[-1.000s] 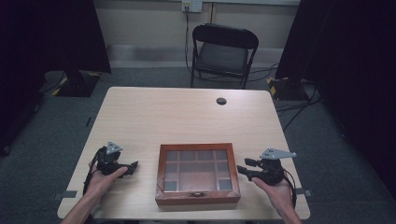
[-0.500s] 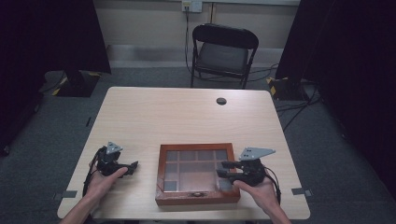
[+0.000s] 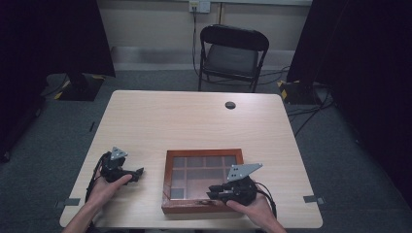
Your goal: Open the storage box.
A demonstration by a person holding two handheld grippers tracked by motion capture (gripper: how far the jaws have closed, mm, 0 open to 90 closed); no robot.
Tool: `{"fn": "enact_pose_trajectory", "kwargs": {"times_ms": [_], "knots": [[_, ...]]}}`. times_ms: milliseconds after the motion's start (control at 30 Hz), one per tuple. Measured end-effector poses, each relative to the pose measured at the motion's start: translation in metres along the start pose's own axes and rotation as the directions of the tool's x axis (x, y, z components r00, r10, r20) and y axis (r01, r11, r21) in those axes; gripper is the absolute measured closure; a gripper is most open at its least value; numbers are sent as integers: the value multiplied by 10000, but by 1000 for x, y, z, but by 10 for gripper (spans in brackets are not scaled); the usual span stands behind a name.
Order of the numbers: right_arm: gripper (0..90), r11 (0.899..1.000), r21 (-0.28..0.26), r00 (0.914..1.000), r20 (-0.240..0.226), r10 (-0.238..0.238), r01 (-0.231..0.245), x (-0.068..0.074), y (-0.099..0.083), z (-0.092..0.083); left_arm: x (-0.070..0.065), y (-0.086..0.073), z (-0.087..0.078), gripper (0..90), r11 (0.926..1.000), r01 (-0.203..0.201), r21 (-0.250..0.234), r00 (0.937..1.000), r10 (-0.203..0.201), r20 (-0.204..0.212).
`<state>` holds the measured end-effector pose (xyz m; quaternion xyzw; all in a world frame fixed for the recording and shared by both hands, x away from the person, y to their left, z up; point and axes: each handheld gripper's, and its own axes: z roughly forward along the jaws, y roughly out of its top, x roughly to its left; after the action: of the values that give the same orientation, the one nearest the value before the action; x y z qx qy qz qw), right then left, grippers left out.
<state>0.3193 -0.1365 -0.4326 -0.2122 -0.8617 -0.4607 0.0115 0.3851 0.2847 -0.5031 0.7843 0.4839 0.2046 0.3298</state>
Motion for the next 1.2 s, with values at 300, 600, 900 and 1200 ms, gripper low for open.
{"fn": "enact_pose_trajectory", "kwargs": {"times_ms": [300,600,900,1200], "knots": [[782,9987,346,9978,-548,-365,385,7,-4,10,0,0,0,0,10000,32,7,10000,-32,37],[806,9969,417,9954,-722,-635,666,8,-5,16,2,2,2,0,10000,-62,20,9999,62,117],[816,9958,497,9948,-712,-733,769,9,-2,19,1,1,2,8,9998,172,-71,9998,-171,85],[822,9951,523,9943,-696,-803,841,9,2,23,1,1,-1,63,9997,229,-86,9997,-228,48]]}}
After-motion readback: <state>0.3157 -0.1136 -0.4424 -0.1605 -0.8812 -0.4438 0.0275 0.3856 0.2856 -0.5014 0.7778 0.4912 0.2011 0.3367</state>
